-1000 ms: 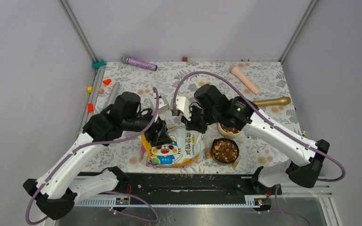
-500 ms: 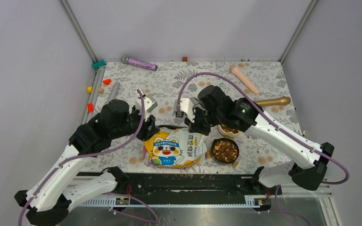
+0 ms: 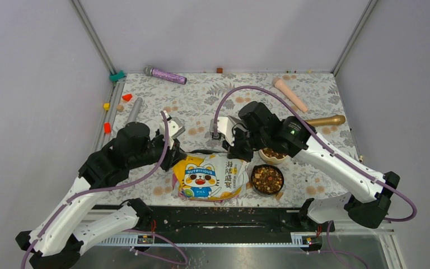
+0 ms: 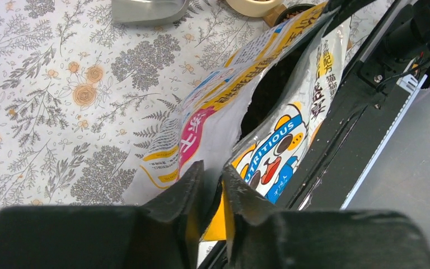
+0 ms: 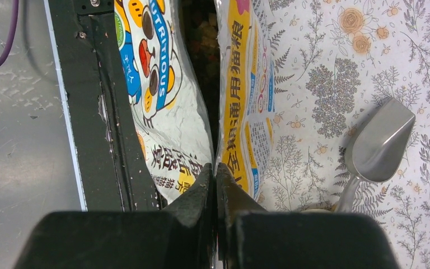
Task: Serve the pet food
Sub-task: Close the pet food bag at the center of the board.
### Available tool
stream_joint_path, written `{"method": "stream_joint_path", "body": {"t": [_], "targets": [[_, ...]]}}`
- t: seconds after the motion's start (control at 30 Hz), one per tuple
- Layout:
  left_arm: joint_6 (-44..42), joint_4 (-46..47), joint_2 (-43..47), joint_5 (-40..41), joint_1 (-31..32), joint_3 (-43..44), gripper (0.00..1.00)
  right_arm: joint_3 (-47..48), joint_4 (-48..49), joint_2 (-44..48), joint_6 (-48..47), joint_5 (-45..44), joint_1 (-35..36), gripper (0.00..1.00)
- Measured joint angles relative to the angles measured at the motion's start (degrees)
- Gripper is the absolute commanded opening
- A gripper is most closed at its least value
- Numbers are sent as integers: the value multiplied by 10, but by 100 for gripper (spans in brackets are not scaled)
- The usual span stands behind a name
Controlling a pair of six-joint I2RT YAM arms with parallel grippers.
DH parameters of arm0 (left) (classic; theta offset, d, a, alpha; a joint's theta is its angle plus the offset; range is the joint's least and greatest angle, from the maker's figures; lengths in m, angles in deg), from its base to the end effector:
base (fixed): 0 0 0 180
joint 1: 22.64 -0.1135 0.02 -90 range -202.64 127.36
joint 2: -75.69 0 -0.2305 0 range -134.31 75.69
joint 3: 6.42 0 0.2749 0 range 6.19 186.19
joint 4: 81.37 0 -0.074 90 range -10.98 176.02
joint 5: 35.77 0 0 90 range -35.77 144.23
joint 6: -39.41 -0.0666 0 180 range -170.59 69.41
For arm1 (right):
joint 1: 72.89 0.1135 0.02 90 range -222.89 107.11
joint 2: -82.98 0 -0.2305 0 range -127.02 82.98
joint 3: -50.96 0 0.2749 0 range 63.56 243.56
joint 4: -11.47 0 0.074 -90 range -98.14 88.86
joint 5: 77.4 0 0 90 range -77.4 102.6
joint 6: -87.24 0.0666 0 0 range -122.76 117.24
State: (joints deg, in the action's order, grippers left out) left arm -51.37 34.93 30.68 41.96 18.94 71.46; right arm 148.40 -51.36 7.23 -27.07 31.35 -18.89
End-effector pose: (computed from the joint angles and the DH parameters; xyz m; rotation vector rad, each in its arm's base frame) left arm 0.1457 -0.1482 0.3544 0.9031 1.9661 -0.6449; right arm 0.1719 0.2730 0.3483 -1.5996 1.6889 0.6402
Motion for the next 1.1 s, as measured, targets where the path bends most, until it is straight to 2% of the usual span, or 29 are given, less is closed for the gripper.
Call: {"method": "stream_joint_path", "body": {"t": [0.23,0.47,0.6,0.67,0.87,1.1], "targets": [[-3,4,13,14,4,-7,0,-4,4,2,-15,13,-6,0],[7,17,61,24,14,-29,0,-10,5,7,-122,35,-6,0],[9,14,67,14,15,-31,0,-5,-6,1,-161,47,-6,4],[8,15,61,14,14,-31,0,-3,-5,-2,-162,47,-7,10],[8,15,56,19,7,-31,0,5,15,-5,-152,50,-15,35],[8,-3,82,19,7,-31,0,8,87,-5,-136,64,-8,43]]}}
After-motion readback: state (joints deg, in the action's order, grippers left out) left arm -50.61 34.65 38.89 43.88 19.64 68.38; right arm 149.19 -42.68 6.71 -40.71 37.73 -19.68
